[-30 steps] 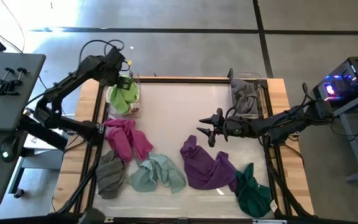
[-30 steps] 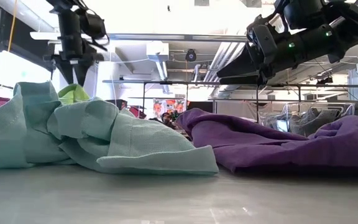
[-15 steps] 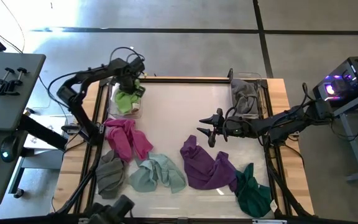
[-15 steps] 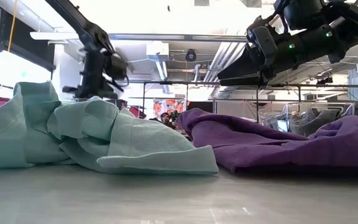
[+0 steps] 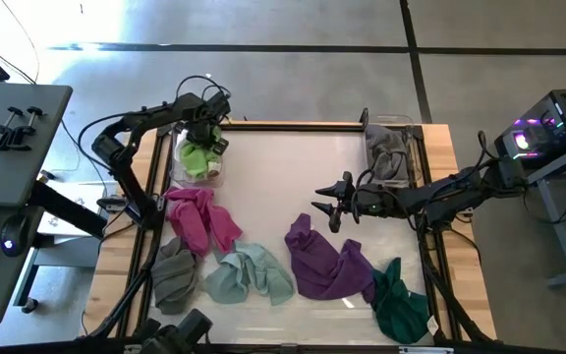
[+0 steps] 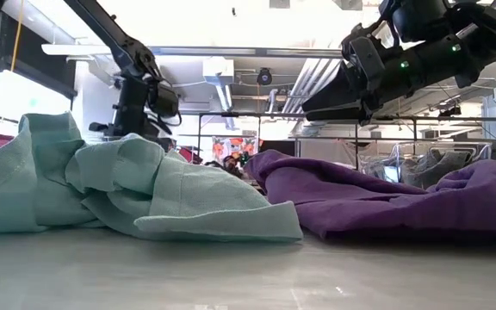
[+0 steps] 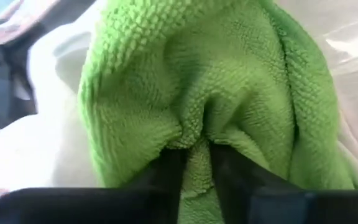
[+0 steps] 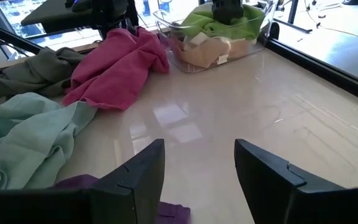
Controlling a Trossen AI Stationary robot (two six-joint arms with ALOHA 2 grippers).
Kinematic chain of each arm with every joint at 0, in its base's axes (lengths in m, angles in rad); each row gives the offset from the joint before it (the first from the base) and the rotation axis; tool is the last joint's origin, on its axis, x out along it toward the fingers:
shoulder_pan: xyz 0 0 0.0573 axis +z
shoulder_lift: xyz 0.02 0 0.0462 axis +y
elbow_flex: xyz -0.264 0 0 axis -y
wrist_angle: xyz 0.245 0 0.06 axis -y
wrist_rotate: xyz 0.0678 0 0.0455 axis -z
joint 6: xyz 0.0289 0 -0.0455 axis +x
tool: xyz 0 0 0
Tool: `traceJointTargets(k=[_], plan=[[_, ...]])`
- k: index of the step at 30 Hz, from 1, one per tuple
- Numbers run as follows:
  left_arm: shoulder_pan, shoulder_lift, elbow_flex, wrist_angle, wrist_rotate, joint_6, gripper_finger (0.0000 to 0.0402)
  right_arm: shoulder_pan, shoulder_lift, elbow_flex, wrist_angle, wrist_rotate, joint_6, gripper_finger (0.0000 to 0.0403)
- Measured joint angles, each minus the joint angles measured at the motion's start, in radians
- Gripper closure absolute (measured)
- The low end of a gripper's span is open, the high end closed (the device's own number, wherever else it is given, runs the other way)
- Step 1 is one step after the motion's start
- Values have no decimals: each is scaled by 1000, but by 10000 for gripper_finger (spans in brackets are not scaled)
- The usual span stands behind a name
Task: Sort towels by color in basket
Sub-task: Put the green towel into the left transparent bin
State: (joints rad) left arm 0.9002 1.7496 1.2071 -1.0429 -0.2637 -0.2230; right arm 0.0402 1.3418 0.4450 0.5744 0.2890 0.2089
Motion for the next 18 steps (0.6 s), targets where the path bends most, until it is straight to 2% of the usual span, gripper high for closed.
traceJointTargets(k=[4, 7, 13, 18], plan=[[0, -82, 0, -38, 41, -11, 275, 0, 0, 0, 10, 0, -3, 214], [-1, -161, 0, -82, 83, -36, 253, 0, 0, 0, 12, 0, -6, 214], [-1, -320, 0, -118, 86, -45, 244, 0, 0, 0, 13, 0, -7, 214], [-14, -375, 0, -82, 16, -46, 248, 0, 0, 0, 13, 0, -5, 214]])
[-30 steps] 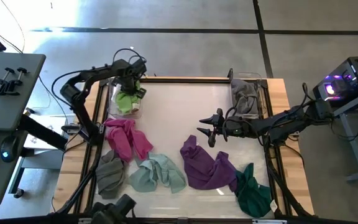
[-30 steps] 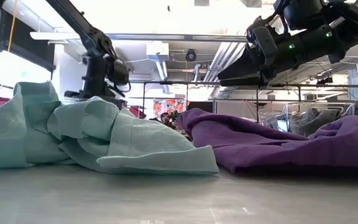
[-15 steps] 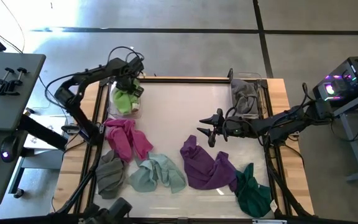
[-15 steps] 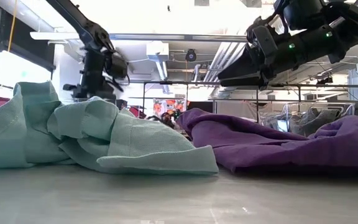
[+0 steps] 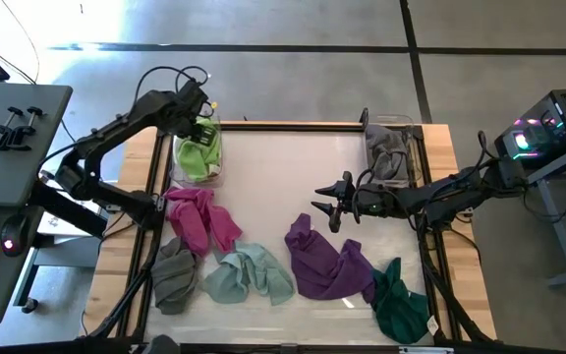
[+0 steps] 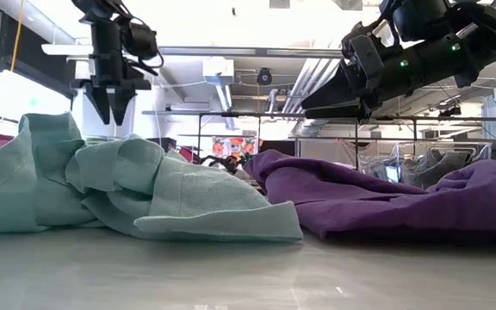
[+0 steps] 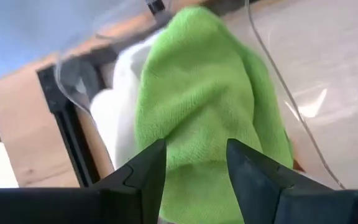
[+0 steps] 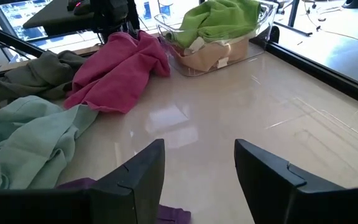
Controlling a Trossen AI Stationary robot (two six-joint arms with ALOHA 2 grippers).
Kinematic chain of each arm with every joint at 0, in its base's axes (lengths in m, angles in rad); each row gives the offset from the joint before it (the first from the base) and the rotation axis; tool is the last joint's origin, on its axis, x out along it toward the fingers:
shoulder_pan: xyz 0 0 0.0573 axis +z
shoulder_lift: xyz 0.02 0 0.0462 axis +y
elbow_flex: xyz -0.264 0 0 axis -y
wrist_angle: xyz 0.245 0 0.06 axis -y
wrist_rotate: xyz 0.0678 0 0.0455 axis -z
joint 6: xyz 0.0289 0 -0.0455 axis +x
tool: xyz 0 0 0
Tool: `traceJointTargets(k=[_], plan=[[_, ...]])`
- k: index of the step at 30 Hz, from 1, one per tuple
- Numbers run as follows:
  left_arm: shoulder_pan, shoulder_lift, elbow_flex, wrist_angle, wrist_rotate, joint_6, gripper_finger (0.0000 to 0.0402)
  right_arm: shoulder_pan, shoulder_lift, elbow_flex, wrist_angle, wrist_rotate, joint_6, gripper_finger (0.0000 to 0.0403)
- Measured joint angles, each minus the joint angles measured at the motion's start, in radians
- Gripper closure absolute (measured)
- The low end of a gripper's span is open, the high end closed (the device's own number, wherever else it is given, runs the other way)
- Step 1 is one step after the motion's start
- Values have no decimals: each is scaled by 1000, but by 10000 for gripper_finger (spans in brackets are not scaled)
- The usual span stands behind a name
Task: Sort towels by color in basket
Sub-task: Put the green towel into the left transparent bin, then put the violet towel into the right transparent bin
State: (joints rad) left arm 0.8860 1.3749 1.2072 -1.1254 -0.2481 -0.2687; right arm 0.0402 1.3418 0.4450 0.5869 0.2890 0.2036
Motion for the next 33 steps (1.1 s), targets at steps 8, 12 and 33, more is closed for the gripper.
traceJointTargets(k=[8, 12, 33], plan=[[-3, 31, -172, 233, -8, -17, 278, 0, 0, 0, -1, 0, 1, 214], [14, 66, -292, 367, -8, -18, 294, 0, 0, 0, -3, 0, 1, 214], [-82, -149, -202, 284, 14, -46, 224, 0, 0, 0, -10, 0, -2, 214]])
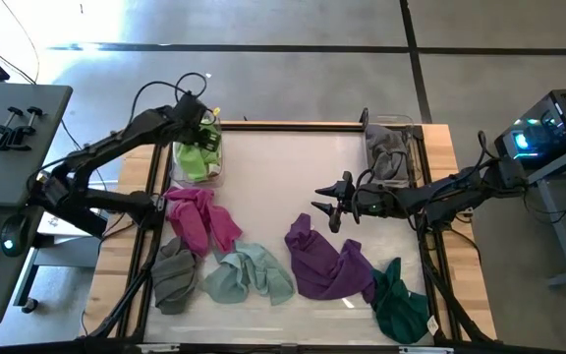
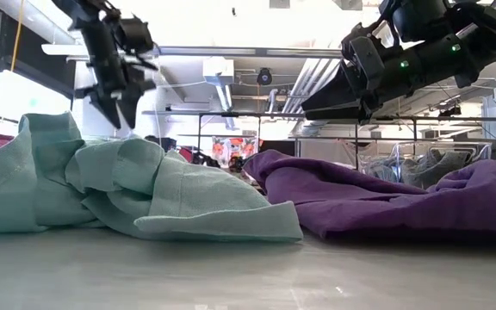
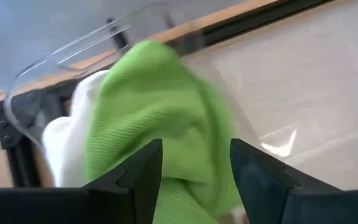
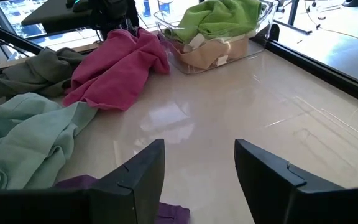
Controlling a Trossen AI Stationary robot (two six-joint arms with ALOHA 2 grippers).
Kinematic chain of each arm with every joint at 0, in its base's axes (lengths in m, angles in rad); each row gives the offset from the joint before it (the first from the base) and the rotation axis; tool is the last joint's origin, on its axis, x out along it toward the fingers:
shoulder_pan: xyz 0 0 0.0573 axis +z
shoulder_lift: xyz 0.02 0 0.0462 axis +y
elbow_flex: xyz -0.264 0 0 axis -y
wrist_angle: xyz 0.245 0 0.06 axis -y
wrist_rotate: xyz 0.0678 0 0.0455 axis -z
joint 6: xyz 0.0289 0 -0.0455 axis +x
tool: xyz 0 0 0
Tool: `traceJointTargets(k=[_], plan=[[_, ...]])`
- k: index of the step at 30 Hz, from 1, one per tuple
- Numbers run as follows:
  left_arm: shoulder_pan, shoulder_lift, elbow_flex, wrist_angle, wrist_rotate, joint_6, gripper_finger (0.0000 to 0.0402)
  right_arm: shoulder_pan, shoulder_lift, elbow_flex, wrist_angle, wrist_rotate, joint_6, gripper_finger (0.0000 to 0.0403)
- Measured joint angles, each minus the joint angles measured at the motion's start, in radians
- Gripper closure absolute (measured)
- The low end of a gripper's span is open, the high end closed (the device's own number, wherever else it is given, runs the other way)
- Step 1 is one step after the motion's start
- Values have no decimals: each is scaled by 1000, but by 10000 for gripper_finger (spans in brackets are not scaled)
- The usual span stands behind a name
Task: Sort towels by color in basket
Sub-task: Put the violet towel into the right transparent bin
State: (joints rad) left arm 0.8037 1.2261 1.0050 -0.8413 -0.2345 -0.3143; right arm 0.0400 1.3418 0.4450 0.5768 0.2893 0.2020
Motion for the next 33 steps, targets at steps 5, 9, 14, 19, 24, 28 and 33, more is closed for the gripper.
traceJointTargets(k=[5, 9, 14, 19, 24, 28, 33], plan=[[-169, -89, -3, 42, -22, -57, 225, 0, 0, 0, -3, 0, -3, 214], [-370, -131, -42, 172, -53, -69, 225, 0, 0, 0, -4, 0, -12, 214], [-644, -133, -153, 468, -171, -51, 226, 3, 0, 0, -7, -12, -42, 214], [-881, -69, -299, 866, -220, 112, 226, 73, 0, 0, -72, -116, -262, 214], [-1041, 62, -368, 1128, -262, 175, 226, 188, 0, 0, -116, -152, -308, 214], [-1111, 197, -370, 1288, -371, 152, 226, 276, 0, 51, -287, -152, -275, 214], [-1135, 348, -370, 1486, -399, 177, 226, 362, 0, 137, -466, -277, -131, 214]])
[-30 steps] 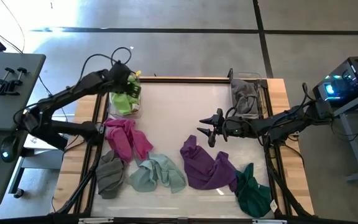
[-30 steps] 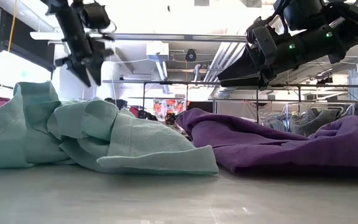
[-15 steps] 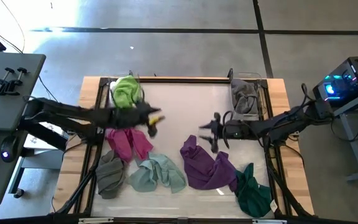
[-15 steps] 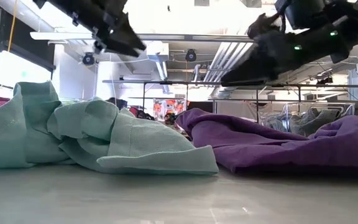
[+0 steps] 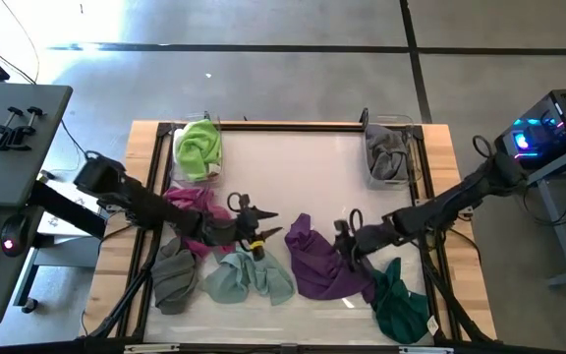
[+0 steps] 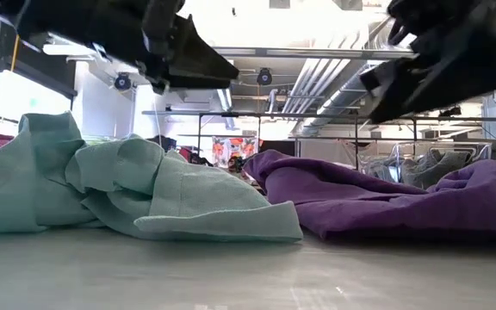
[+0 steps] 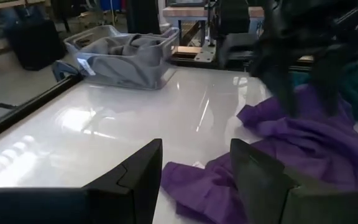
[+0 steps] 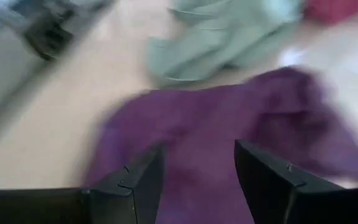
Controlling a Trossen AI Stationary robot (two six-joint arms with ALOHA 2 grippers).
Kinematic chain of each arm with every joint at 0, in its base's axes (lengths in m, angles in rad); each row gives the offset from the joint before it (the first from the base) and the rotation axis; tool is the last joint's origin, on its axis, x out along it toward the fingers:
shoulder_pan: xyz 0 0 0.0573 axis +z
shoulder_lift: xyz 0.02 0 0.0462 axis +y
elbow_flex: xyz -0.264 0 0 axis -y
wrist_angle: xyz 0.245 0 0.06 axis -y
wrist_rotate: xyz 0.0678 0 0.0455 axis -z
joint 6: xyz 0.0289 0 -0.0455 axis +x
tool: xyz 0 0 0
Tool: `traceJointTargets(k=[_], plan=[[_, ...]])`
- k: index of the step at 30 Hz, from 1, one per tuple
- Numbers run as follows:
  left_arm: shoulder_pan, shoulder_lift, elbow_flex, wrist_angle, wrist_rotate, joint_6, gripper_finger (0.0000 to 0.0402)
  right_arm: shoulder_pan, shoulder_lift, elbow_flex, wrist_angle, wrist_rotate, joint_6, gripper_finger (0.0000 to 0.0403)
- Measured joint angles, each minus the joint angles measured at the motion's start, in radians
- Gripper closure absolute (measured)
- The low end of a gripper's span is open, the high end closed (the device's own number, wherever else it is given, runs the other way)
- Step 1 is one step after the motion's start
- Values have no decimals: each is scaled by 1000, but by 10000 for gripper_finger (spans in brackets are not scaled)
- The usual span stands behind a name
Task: Sort towels by color in basket
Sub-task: Put the violet towel into the right transparent bin
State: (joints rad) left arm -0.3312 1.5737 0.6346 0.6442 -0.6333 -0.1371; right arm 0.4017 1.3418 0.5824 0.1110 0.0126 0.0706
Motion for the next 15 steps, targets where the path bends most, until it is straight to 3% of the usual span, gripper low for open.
traceJointTargets(k=[4, 11, 15], plan=[[1, 76, 0, 67, 0, -18, 226, 37, -1, 6, -20, -115, 109, 214], [12, 132, 1, 73, 0, -19, 226, 53, 0, 7, -18, -92, 242, 203], [20, 134, 1, 73, 3, -26, 226, 59, 32, 7, -2, -68, 190, 174]])
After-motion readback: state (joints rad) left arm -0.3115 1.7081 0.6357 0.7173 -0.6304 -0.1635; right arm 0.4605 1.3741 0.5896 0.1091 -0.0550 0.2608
